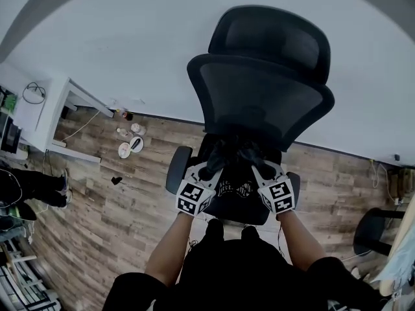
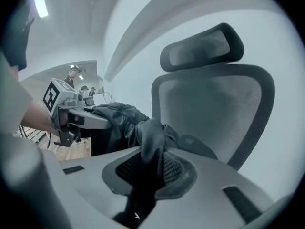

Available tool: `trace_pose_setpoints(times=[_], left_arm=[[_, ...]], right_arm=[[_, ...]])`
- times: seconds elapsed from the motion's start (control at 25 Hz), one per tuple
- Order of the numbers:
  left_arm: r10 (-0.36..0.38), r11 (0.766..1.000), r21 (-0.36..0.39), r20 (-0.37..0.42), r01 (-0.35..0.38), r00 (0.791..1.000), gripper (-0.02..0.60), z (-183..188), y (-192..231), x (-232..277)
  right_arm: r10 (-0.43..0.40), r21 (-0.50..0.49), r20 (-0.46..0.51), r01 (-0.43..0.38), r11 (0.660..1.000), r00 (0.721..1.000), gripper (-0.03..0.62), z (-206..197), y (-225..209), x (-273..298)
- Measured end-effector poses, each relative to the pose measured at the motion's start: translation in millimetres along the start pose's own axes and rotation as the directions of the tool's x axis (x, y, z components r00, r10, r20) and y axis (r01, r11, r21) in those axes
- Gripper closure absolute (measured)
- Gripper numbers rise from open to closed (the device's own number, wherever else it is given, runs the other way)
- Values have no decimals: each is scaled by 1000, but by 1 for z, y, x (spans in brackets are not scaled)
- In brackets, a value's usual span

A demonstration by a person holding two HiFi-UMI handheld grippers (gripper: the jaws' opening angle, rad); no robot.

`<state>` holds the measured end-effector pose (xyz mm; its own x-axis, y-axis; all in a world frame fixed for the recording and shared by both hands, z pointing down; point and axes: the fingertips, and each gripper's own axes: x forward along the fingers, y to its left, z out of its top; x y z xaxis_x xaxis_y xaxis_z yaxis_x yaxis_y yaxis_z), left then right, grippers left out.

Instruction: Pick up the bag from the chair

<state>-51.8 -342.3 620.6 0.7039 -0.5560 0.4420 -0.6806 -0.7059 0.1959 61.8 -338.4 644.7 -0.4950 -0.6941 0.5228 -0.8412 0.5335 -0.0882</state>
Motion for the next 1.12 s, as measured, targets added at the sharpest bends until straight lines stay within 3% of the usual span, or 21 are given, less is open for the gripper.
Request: trace_pose_setpoints(times=[0.36,0.76,1.12], left_arm=[[0,992,121,190,-23,982,538,109,-27,-43],[34,975,189,398,-118,917,538,218,-42,-82],[16,969,206,506,-139,862,538,274,-69,-103]], right_arm=[[-54,-13,219,58,998,974,526,100,-2,-65],[-79,-77,475,131,988,877,526,217,-5,-122],[-108,-47,597,169,985,795,526,268,-5,-168]])
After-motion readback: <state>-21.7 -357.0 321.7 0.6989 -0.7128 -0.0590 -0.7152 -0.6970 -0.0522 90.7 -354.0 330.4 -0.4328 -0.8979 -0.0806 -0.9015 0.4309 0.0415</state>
